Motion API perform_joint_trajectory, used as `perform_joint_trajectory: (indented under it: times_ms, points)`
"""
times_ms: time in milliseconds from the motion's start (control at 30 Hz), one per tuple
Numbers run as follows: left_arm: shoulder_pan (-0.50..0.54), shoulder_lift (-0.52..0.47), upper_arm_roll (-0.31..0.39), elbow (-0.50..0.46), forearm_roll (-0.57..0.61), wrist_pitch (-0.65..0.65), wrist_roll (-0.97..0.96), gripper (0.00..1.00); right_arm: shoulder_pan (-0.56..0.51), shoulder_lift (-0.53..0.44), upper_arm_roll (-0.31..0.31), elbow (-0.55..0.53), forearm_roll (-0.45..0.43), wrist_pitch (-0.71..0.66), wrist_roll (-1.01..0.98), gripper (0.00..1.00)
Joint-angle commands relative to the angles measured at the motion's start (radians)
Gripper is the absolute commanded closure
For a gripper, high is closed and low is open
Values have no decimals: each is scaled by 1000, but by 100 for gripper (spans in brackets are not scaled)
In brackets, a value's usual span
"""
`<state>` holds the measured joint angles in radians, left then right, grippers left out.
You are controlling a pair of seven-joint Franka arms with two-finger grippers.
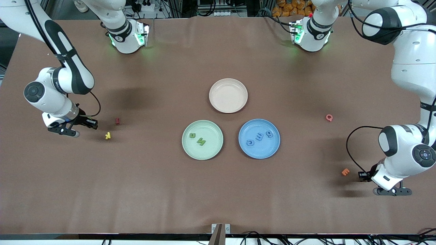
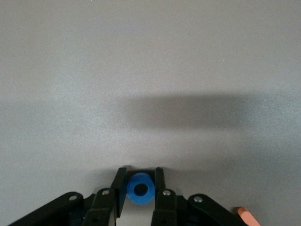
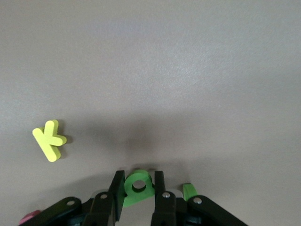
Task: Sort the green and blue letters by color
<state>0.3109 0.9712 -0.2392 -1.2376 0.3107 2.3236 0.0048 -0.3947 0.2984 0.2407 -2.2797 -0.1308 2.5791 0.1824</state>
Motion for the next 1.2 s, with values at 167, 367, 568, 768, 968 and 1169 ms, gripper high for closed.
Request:
perform_joint_trajectory:
  times_ms: [167,367,568,768,968,1169]
  points:
    - [-65,-106,-3,-28,-27,-136,-137,100,174,-21,0,92,215,-103,101,87]
    - [-67,-160,-72,-95,-30,-179,-291,100,316,5,2,157,215,-103,327,87]
    - [-81,-198,-137,-178,-13,-181,-469,100,448,64,5,246,214,-103,523,87]
    - [-160,-255,-146,-273,2,-176,-663,100,559,139,3,364,214,-103,693,87]
    - [-259,-299,-149,-351,16,-144,-889,100,648,232,3,494,203,-103,845,87]
    - [-354,-312,-149,-379,16,-139,-1060,100,720,318,3,608,191,-103,963,87]
